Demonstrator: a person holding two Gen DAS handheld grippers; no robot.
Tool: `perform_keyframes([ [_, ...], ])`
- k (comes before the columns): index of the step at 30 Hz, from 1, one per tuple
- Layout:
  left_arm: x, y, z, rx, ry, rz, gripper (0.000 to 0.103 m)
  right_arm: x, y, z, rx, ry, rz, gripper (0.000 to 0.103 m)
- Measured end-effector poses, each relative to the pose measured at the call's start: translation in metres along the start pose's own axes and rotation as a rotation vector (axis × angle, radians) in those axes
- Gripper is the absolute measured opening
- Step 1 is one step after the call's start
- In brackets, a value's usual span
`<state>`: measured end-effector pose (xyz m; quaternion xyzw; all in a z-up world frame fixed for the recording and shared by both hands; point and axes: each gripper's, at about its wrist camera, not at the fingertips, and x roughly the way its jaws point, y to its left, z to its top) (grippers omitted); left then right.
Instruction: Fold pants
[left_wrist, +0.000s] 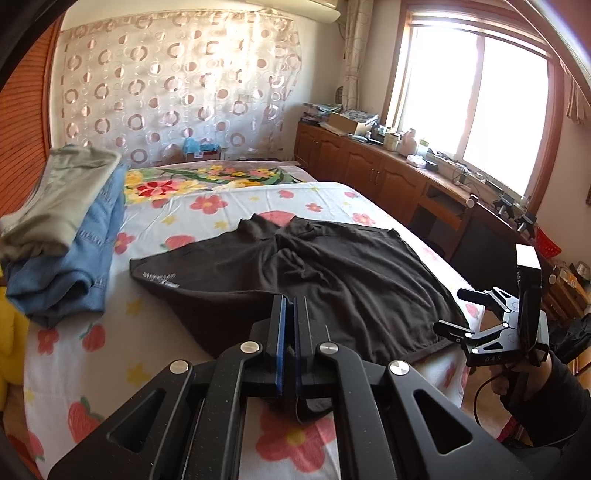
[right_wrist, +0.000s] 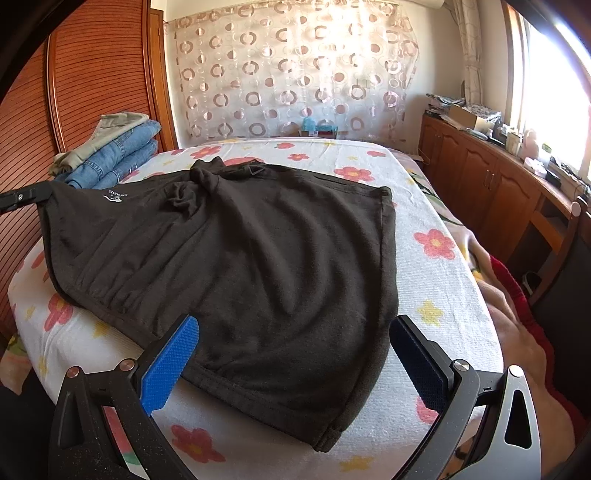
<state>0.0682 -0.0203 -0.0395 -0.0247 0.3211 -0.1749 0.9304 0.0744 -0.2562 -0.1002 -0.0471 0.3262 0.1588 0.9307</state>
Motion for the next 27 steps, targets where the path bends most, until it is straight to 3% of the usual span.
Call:
perform_keyframes([
  [11, 0.028, -0.017, 0.022, 0.034, 0.024, -0.043, 0.005, 0.003, -0.002, 0.0, 0.008, 0.009, -0.007, 0.103],
  [27, 0.035, -0.05, 0.047, 0.091, 0.006, -0.087, 0.005, -0.003, -0.012, 0.002, 0.048, -0.02, 0.012, 0.103],
])
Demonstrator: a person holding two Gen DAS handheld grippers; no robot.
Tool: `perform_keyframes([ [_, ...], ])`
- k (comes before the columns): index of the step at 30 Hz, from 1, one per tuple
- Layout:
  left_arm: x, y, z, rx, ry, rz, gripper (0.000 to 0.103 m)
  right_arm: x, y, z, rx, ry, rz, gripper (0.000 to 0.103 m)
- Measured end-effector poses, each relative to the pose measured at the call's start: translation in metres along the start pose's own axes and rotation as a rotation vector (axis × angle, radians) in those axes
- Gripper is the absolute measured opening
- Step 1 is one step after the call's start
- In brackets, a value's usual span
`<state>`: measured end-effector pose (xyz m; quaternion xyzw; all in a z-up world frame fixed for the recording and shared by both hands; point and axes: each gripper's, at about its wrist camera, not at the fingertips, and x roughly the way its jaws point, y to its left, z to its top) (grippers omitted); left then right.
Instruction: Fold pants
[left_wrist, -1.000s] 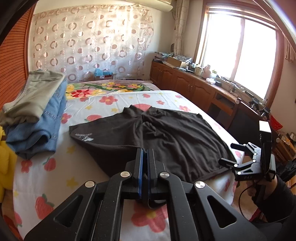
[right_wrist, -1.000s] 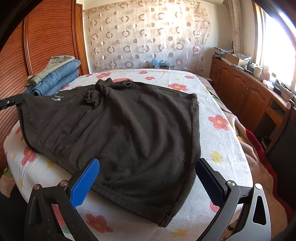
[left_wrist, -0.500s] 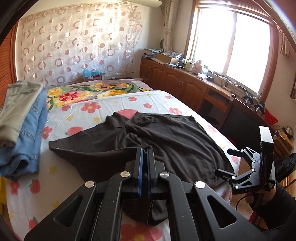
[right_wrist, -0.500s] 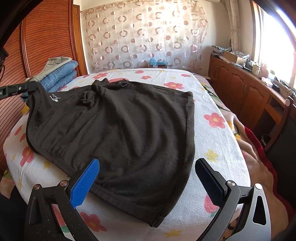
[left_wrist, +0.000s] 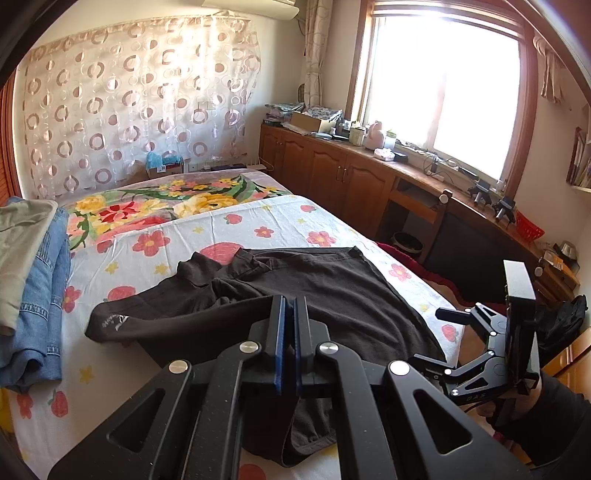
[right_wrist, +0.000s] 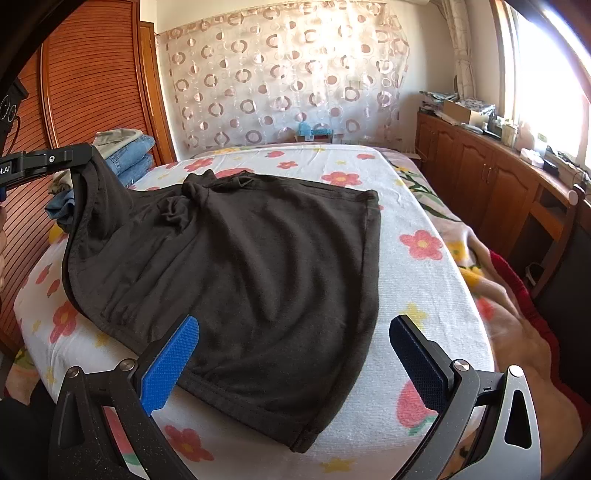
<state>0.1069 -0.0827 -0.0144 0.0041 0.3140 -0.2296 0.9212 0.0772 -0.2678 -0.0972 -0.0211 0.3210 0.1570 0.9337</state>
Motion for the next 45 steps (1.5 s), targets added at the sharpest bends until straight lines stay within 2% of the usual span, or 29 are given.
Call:
perform_keyframes([
  [4, 0.003, 0.003, -0.005, -0.016, 0.013, 0.02, 0.006, 0.001, 0.001, -0.001, -0.001, -0.001, -0.002, 0.103],
  [6, 0.002, 0.006, -0.008, -0.023, 0.019, 0.043, 0.022, 0.001, 0.002, -0.001, -0.002, -0.001, 0.0, 0.103],
  [8, -0.002, 0.011, -0.012, -0.037, 0.007, 0.061, 0.047, 0.001, 0.003, 0.0, -0.003, -0.001, 0.003, 0.103],
  [9, -0.004, 0.013, -0.013, -0.044, 0.001, 0.058, 0.051, 0.001, 0.004, 0.0, -0.004, -0.001, 0.004, 0.103],
  [11, -0.008, 0.019, -0.017, -0.062, -0.003, 0.064, 0.081, 0.002, 0.006, 0.001, -0.008, -0.001, 0.008, 0.103],
  [12, -0.011, 0.022, -0.019, -0.072, -0.012, 0.066, 0.083, 0.002, 0.007, 0.001, -0.011, -0.002, 0.009, 0.103],
  [16, -0.018, 0.034, -0.031, -0.1, -0.015, 0.093, 0.083, 0.003, 0.012, 0.003, -0.022, -0.005, 0.017, 0.103],
  [23, -0.014, 0.058, -0.06, -0.141, 0.034, 0.158, 0.083, 0.004, 0.02, 0.006, -0.038, -0.016, 0.033, 0.103],
  [30, -0.009, 0.064, -0.087, -0.149, 0.056, 0.211, 0.083, 0.003, 0.027, 0.012, -0.065, -0.025, 0.056, 0.101],
  [38, -0.007, 0.069, -0.099, -0.174, 0.087, 0.21, 0.083, 0.008, 0.037, 0.023, -0.092, -0.034, 0.098, 0.087],
  [45, -0.006, 0.068, -0.101, -0.177, 0.09, 0.211, 0.083, 0.011, 0.052, 0.038, -0.116, -0.046, 0.147, 0.081],
])
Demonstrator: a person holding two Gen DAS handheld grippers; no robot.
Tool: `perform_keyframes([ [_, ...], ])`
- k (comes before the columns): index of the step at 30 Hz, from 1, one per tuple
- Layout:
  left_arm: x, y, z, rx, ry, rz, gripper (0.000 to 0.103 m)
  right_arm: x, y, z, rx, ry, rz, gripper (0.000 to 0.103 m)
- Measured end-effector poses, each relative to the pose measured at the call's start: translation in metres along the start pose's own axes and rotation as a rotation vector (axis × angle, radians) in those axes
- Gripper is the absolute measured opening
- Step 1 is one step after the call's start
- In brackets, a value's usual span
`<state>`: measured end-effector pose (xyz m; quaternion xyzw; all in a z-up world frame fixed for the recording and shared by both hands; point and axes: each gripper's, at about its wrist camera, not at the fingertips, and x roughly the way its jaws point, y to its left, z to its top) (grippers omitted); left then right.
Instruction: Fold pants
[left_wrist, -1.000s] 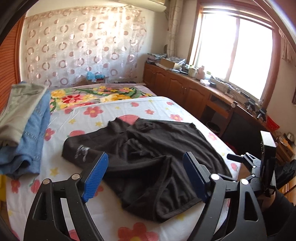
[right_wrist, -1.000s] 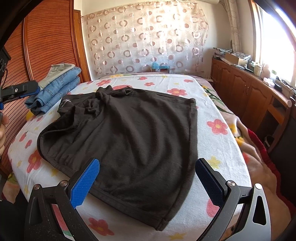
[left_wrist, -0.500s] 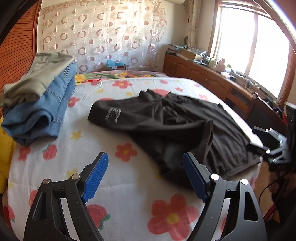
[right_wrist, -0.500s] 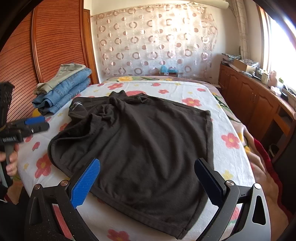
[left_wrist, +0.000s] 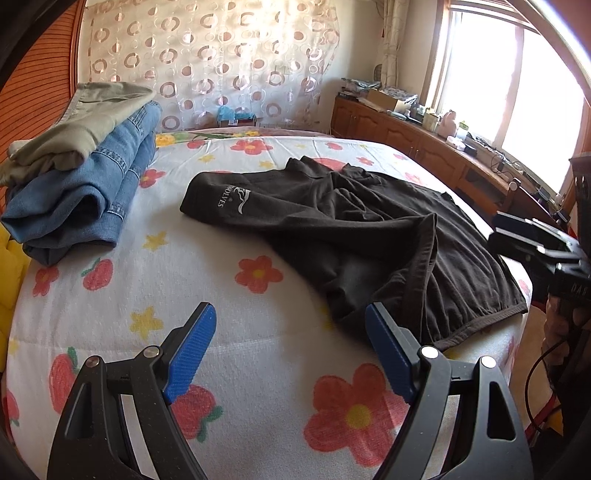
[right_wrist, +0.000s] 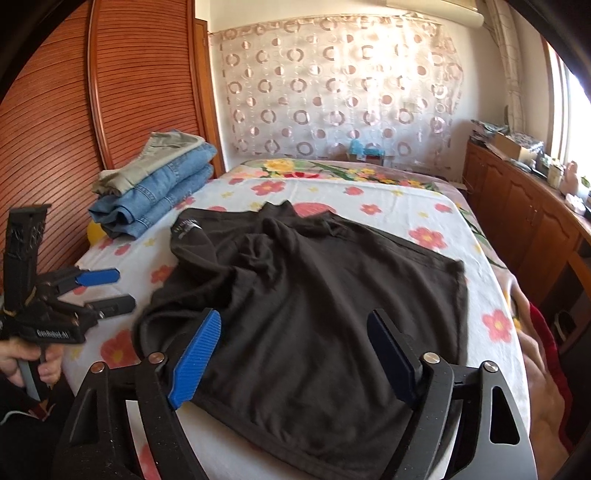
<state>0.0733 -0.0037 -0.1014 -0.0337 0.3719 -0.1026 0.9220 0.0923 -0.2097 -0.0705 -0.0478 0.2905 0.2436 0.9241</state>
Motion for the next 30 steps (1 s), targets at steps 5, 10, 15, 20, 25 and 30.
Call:
perform_keyframes([
  [5, -0.001, 0.0, -0.003, -0.003, 0.002, 0.005, 0.083, 0.009, 0.008, 0.012, -0.014, -0.007, 0.044, 0.075],
  [10, -0.003, 0.001, -0.004, -0.004, -0.005, 0.007, 0.083, 0.025, 0.015, 0.019, -0.018, 0.008, 0.082, 0.063],
  [15, -0.004, 0.004, -0.005, -0.008, -0.006, 0.013, 0.083, 0.041, 0.019, 0.023, 0.0, 0.032, 0.126, 0.056],
  [20, -0.005, 0.005, -0.005, -0.013, -0.009, 0.012, 0.083, 0.054, 0.021, 0.023, 0.004, 0.073, 0.135, 0.051],
  [25, -0.005, 0.005, -0.005, -0.012, -0.008, 0.011, 0.083, 0.065, 0.022, 0.023, 0.027, 0.122, 0.17, 0.04],
  [30, -0.004, 0.004, -0.006, -0.014, -0.004, 0.011, 0.083, 0.068, 0.023, 0.021, 0.029, 0.134, 0.207, 0.018],
])
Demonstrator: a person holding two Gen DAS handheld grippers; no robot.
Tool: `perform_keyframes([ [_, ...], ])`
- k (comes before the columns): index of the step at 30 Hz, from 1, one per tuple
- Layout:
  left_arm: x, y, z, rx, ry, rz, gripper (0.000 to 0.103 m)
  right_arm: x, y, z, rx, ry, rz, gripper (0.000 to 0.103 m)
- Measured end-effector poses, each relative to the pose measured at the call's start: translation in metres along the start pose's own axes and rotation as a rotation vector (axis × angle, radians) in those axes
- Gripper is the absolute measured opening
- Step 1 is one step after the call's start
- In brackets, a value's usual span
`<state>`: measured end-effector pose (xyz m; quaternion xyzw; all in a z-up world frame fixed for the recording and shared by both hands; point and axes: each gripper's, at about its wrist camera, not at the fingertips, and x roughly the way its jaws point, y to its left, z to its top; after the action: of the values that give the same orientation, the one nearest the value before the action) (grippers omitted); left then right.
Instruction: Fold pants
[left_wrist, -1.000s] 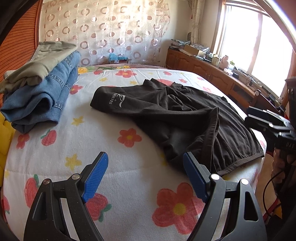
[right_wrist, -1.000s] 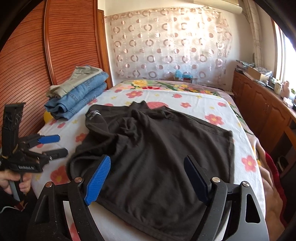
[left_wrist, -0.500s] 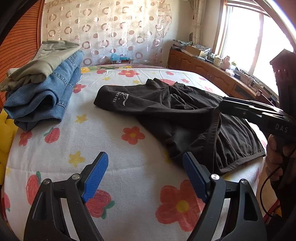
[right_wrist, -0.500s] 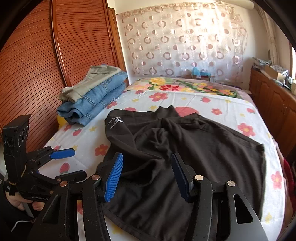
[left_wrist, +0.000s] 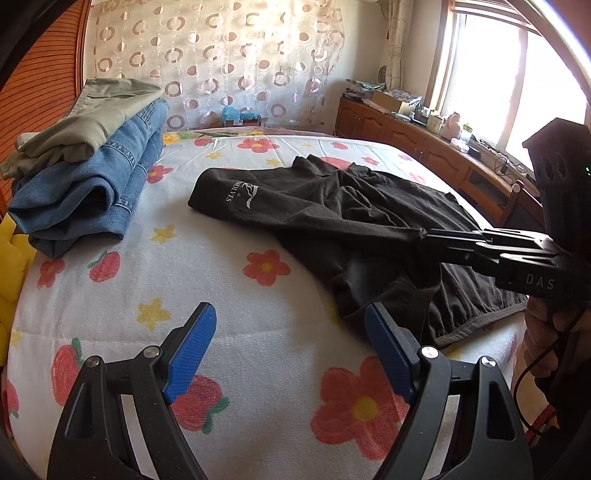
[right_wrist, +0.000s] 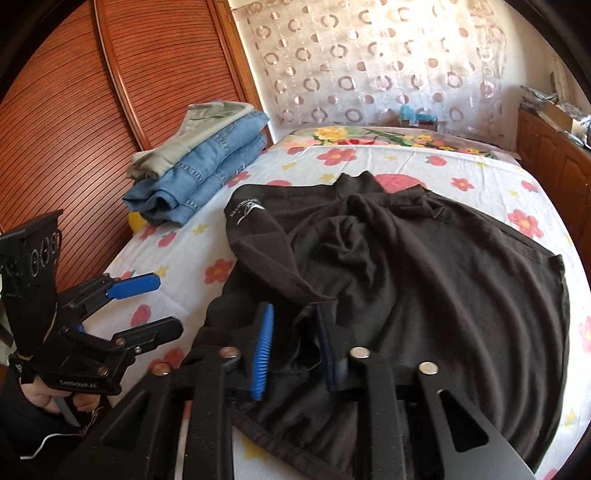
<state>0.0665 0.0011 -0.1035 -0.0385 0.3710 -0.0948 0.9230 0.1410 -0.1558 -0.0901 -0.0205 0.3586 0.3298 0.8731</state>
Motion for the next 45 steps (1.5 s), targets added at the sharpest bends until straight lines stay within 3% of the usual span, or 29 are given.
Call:
perform_keyframes([
  [1, 0.0, 0.0, 0.0, 0.0, 0.002, 0.001, 0.083, 0.0, 0.0, 0.0, -0.005, 0.0, 0.002, 0.013],
  [11, -0.001, -0.004, 0.001, 0.006, -0.005, 0.001, 0.083, -0.025, 0.005, -0.003, -0.03, -0.096, -0.033, 0.006],
  [23, -0.001, -0.005, 0.0, 0.009, -0.005, 0.001, 0.083, -0.041, 0.009, -0.012, -0.042, -0.158, -0.079, 0.004],
  [34, -0.007, -0.014, 0.008, 0.028, -0.034, -0.012, 0.083, -0.101, 0.009, -0.015, -0.068, -0.283, -0.134, 0.004],
  [45, -0.006, -0.038, 0.028, 0.085, -0.058, -0.043, 0.083, -0.131, 0.0, -0.035, -0.028, -0.323, -0.202, 0.004],
])
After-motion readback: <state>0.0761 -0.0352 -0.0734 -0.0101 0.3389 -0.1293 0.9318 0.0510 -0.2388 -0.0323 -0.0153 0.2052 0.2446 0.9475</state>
